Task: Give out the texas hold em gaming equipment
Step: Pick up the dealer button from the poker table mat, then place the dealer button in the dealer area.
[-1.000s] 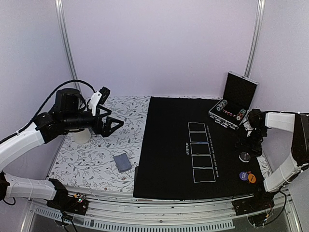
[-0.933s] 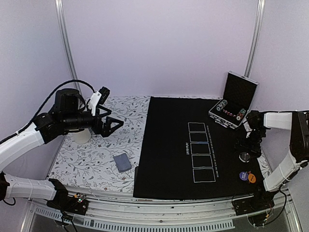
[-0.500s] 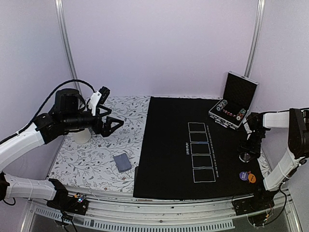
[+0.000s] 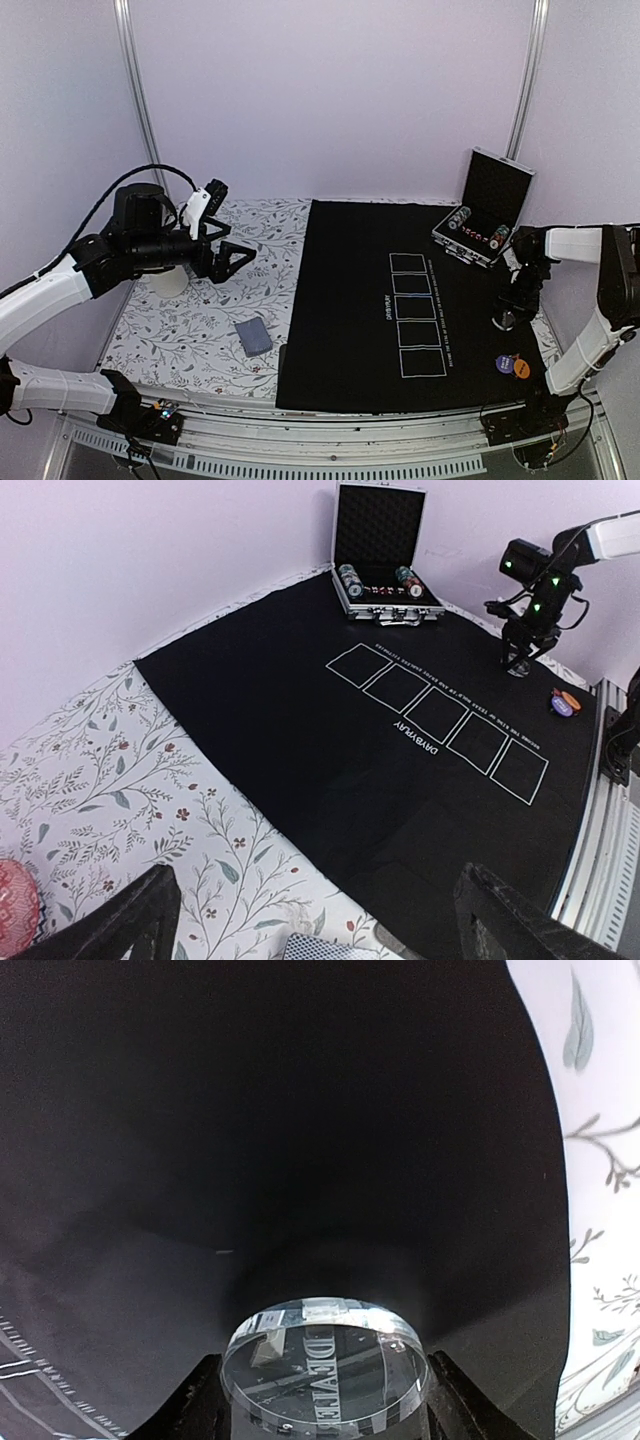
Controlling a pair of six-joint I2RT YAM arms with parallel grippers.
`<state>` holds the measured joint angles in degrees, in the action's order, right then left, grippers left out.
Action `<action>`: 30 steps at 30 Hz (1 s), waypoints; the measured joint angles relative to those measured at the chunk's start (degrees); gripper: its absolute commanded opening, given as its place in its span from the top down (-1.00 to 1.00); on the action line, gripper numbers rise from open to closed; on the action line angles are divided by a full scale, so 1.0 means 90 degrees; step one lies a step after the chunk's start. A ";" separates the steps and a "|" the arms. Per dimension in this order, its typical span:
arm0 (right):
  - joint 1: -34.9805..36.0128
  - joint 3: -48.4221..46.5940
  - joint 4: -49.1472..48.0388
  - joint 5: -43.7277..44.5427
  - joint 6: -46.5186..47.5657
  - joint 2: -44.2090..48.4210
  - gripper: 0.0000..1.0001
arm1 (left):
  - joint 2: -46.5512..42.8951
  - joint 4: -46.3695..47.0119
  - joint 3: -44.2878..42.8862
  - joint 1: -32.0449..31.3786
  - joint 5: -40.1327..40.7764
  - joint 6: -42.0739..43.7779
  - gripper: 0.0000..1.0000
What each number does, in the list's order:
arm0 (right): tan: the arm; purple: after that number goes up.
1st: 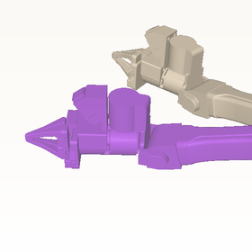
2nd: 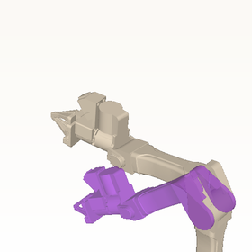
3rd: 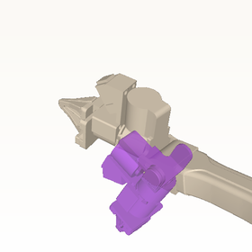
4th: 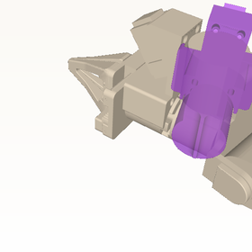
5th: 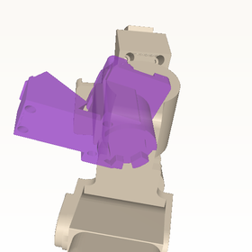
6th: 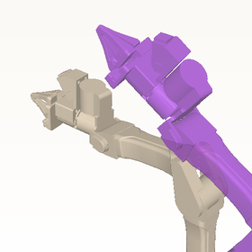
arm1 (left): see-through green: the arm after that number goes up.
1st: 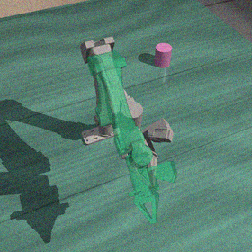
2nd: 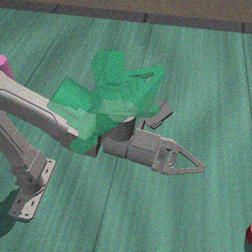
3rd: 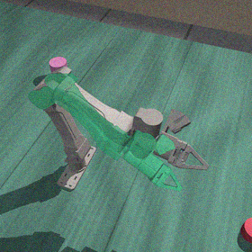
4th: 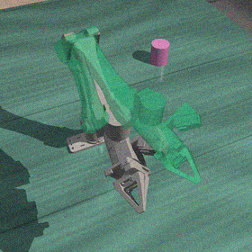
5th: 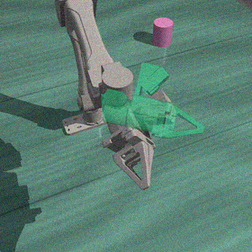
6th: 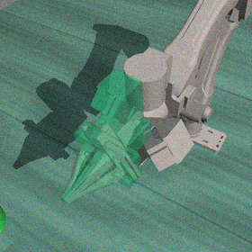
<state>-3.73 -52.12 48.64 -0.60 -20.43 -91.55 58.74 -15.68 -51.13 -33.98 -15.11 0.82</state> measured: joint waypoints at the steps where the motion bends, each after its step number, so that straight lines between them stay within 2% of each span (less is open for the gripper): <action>1: 0.0066 -0.0151 0.0073 -0.0039 -0.0019 0.0022 0.32 | 0.0000 0.0002 0.0005 0.0000 0.0005 0.0007 -0.96; 4: 0.0381 -0.0814 0.0194 -0.0185 -0.0070 0.0002 0.32 | 0.0000 0.0024 0.0036 0.0000 0.0019 0.0010 -0.96; 9: 0.1205 -0.2880 0.0180 -0.0328 -0.0124 -0.0721 0.32 | 0.0000 0.0061 0.0092 0.0000 0.0019 0.0015 -0.96; 12: 0.1603 -0.4282 0.0044 -0.0384 -0.0112 -0.1566 0.32 | 0.0007 0.0102 0.0124 0.0000 0.0039 0.0032 -0.96; 18: 0.2098 -0.7565 -0.0097 -0.0495 0.0085 -0.3971 0.30 | 0.0051 0.0158 0.0165 -0.0005 0.0114 0.0102 -0.96; 20: 0.2181 -0.8376 -0.0267 -0.0532 0.0104 -0.4699 0.33 | 0.0073 0.0180 0.0192 -0.0005 0.0143 0.0124 -0.96; 30: 0.2273 -0.8653 -0.1013 -0.0454 0.0015 -0.6113 0.39 | 0.0153 0.0185 0.0296 -0.0005 0.0209 0.0134 -0.96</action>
<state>16.73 -129.99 39.53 -4.69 -20.29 -146.56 60.12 -14.02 -48.47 -34.02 -13.23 2.02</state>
